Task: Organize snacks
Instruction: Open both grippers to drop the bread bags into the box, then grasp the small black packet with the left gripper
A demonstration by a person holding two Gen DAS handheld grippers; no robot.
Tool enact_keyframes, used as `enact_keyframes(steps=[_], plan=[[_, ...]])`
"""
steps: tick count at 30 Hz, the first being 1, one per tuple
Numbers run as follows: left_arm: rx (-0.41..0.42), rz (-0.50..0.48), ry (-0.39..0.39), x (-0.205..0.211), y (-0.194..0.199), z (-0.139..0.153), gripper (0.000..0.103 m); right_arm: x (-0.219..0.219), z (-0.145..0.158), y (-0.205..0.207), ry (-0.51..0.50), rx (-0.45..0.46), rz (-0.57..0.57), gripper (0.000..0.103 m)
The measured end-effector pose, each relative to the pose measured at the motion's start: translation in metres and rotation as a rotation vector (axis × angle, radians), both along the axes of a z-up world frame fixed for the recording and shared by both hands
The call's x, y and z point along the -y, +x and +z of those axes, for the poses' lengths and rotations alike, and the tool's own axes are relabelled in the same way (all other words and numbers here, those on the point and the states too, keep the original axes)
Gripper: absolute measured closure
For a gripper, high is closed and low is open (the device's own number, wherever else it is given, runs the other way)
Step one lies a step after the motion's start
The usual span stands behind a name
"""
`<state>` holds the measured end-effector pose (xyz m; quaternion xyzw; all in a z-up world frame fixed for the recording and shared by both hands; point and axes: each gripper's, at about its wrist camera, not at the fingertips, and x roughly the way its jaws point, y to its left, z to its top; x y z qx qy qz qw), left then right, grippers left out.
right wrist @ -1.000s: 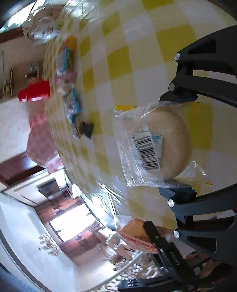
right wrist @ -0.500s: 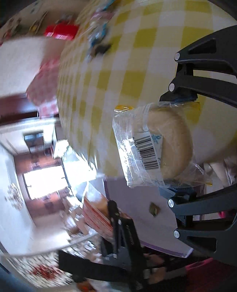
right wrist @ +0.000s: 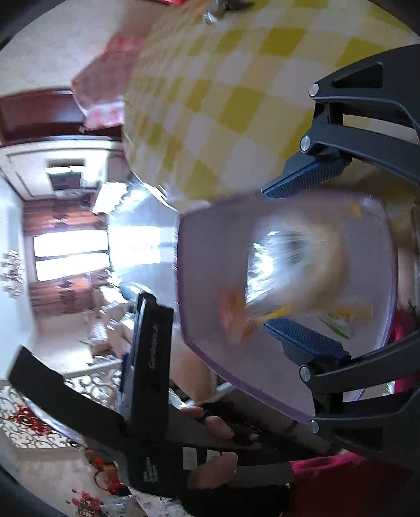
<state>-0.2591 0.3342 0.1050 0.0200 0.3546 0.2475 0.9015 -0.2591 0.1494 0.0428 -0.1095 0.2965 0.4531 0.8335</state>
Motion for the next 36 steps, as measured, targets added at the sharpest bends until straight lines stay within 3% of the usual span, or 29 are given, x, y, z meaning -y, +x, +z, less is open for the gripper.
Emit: enact_keyframes(steps=[4,10,16,19,21,24,28,32,36], plan=[[0.076,-0.022,-0.004,0.019,0.006,0.006,0.003,0.043,0.008,0.021,0.046,-0.030,-0.112,0.025],[0.146,-0.195,-0.115,0.072,0.024,0.003,0.002,0.134,0.013,0.055,0.095,-0.064,-0.333,0.023],[0.098,-0.399,-0.260,0.157,0.063,-0.013,0.002,0.227,0.011,0.088,0.116,-0.068,-0.584,0.020],[0.073,-0.474,-0.291,0.206,0.090,-0.015,0.002,0.272,0.006,0.101,0.119,-0.075,-0.711,0.019],[0.056,-0.494,-0.269,0.237,0.118,-0.018,0.002,0.295,0.000,0.111,0.120,-0.086,-0.781,0.019],[0.029,-0.526,-0.260,0.275,0.171,-0.029,0.002,0.324,-0.005,0.116,0.133,-0.098,-0.838,0.019],[-0.007,-0.490,-0.262,0.303,0.244,-0.054,0.002,0.345,-0.013,0.122,0.149,-0.123,-0.866,0.019],[-0.053,-0.445,-0.279,0.313,0.298,-0.077,0.002,0.359,-0.015,0.123,0.182,-0.147,-0.864,0.017],[-0.096,-0.475,-0.260,0.330,0.334,-0.086,0.002,0.365,-0.019,0.127,0.227,-0.213,-0.849,0.017]])
